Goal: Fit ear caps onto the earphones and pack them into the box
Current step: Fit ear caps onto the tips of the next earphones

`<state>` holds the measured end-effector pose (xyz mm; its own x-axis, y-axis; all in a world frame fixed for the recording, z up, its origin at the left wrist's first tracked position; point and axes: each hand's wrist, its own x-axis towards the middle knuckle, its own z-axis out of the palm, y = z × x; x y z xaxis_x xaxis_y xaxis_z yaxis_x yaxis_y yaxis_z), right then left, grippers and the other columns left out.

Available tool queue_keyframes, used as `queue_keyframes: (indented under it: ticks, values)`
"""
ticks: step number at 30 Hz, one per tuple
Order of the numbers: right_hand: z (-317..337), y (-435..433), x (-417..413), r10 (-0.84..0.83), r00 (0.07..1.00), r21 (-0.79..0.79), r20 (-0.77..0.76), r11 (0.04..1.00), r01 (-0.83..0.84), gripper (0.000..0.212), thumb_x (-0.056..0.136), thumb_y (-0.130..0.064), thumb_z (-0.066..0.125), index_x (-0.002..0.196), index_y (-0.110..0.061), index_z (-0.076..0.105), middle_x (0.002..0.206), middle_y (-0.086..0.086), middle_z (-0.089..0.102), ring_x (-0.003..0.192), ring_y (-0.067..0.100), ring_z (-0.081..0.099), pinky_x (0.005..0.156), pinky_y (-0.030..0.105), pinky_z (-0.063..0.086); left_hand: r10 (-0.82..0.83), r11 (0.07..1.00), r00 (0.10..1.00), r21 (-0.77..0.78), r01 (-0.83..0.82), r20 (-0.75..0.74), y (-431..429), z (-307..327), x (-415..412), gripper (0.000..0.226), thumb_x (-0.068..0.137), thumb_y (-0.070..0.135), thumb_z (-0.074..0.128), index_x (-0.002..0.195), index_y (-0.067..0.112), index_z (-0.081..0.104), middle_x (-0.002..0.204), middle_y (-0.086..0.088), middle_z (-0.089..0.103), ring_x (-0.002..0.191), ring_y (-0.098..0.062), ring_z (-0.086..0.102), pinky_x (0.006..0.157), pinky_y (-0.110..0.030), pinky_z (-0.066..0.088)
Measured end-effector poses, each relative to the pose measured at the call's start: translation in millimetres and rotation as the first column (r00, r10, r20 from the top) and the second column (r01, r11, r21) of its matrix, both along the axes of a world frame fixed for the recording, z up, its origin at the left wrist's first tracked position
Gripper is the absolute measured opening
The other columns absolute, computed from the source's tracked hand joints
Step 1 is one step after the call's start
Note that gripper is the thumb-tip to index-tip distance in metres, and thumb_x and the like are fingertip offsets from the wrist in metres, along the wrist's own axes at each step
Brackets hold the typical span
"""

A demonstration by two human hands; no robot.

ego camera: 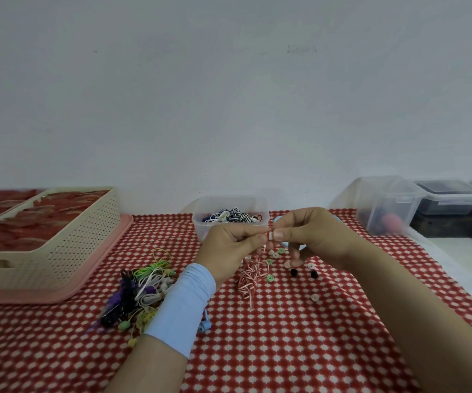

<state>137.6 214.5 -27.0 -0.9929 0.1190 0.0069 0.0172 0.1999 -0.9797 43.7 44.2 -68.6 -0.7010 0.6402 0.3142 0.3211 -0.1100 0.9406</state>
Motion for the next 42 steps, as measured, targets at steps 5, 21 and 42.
queue_keyframes:
  ticks: [5, 21, 42]
  values:
    - [-4, 0, -2, -0.004, 0.999, -0.032, -0.053, 0.999, 0.002, 0.006, 0.078, -0.017, 0.078, 0.073, -0.014, 0.078, 0.058, 0.01, 0.063, 0.05, 0.02, 0.058, 0.053, 0.032, 0.057, -0.035, 0.999, 0.999, 0.022, 0.035, 0.038, -1, 2, 3, 0.023, 0.088, 0.001, 0.066, 0.1, 0.017, 0.076, 0.082, -0.007, 0.075, 0.07, -0.012, 0.063, 0.07, -0.021, 0.053]
    - [-5, -9, -6, -0.138, 0.98, 0.109, -0.145, 0.982, 0.154, 0.006, 0.09, -0.01, 0.075, 0.087, -0.007, 0.08, 0.065, -0.002, 0.071, 0.05, 0.014, 0.055, 0.05, 0.035, 0.059, 0.144, 0.989, 0.99, -0.016, -0.144, -0.001, -1, 3, -1, 0.015, 0.086, 0.007, 0.071, 0.096, 0.016, 0.079, 0.072, -0.001, 0.074, 0.066, -0.013, 0.063, 0.074, -0.022, 0.055]
    - [-18, -30, -14, -0.283, 0.933, 0.123, -0.22, 0.941, 0.315, 0.027, 0.099, -0.017, 0.065, 0.079, -0.001, 0.073, 0.041, -0.015, 0.052, 0.035, 0.007, 0.042, 0.045, 0.033, 0.049, 0.296, 0.955, 0.954, 0.039, -0.295, -0.044, 5, 2, 3, 0.014, 0.088, 0.004, 0.068, 0.097, 0.009, 0.078, 0.065, 0.009, 0.072, 0.062, -0.002, 0.065, 0.069, -0.015, 0.052]
